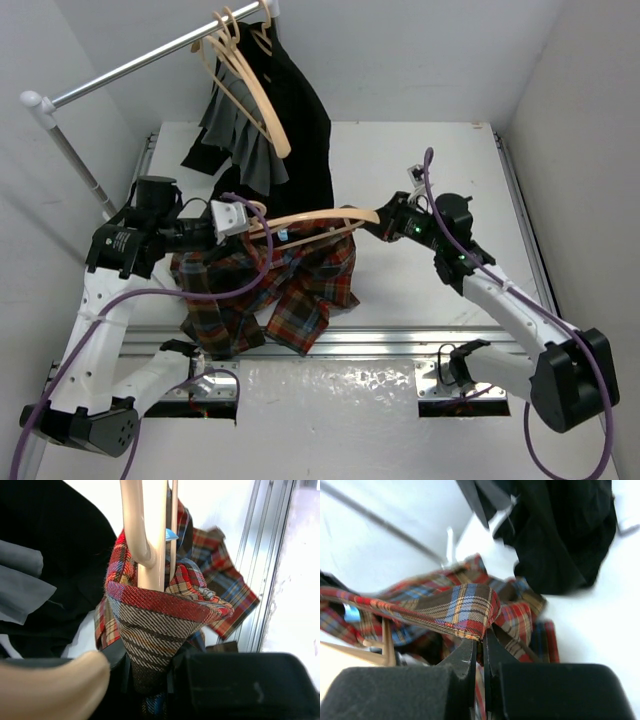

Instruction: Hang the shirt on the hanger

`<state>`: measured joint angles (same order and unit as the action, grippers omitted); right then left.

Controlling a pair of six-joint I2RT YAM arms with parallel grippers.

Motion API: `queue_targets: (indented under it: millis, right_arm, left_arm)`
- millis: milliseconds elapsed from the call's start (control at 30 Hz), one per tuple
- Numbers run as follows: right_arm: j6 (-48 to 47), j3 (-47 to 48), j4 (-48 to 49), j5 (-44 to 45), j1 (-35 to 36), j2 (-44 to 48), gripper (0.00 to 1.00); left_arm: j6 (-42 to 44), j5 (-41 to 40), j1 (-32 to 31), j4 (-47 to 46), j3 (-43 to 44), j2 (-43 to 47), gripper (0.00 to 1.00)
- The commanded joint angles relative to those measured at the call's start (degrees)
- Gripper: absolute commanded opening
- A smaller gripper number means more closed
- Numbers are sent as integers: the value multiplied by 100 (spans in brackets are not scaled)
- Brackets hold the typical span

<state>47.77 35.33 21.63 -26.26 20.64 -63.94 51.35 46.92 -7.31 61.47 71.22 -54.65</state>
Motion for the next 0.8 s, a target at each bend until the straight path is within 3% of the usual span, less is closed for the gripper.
queue_targets:
  millis: [0, 133, 267, 367, 600, 767]
  right_arm:
    - [-1031, 377, -1573, 34, -298, 75, 0]
    - [-1787, 1149, -2513, 33, -298, 5, 0]
    - [-2394, 1722, -3557, 375, -280, -83, 0]
    - [-2579, 2117, -4103, 525, -71, -249, 0]
    - [-2659, 3188, -5360, 2491, 809, -900, 0]
    - [-2588, 4199, -6564, 3793, 1554, -1699, 0]
  left_arm:
    - [910, -6, 63, 479, 24, 157, 0]
    - [1096, -524, 63, 235, -205, 201, 0]
    - [807, -1787, 2, -712, -573, 218, 0]
    - [789, -2360, -121, -900, -706, 157, 0]
    - [569, -3320, -683, -1225, -794, 60, 0]
    - [560, -3330, -903, -954, -619, -71, 0]
